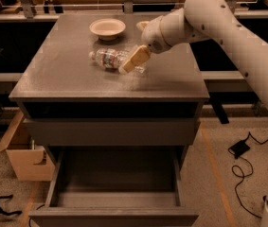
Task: Pick water bottle from middle drawer and place on counter
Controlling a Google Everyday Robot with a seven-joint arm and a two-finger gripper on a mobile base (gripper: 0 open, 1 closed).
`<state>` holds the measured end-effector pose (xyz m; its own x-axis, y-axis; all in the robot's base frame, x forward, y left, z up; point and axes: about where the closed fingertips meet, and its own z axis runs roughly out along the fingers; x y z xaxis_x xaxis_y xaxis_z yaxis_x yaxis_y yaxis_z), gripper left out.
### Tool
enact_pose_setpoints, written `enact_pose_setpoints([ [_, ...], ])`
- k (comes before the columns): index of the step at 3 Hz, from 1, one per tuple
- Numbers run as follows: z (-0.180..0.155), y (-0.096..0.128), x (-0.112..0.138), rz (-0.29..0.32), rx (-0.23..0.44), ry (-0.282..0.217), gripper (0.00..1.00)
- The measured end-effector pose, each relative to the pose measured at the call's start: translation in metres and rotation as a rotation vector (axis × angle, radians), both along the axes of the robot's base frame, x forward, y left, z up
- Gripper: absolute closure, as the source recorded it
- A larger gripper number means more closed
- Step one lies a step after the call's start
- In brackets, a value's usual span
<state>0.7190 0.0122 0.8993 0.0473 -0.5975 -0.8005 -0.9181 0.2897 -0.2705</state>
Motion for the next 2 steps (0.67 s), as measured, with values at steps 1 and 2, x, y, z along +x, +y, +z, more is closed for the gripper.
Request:
enact_pose_setpoints([
  [1,0.02,-0.023,-0.01,-0.042,0.011,-0.049,0.0],
  [2,0.027,-0.046,-0.011,-0.082,0.024,-0.07,0.0],
])
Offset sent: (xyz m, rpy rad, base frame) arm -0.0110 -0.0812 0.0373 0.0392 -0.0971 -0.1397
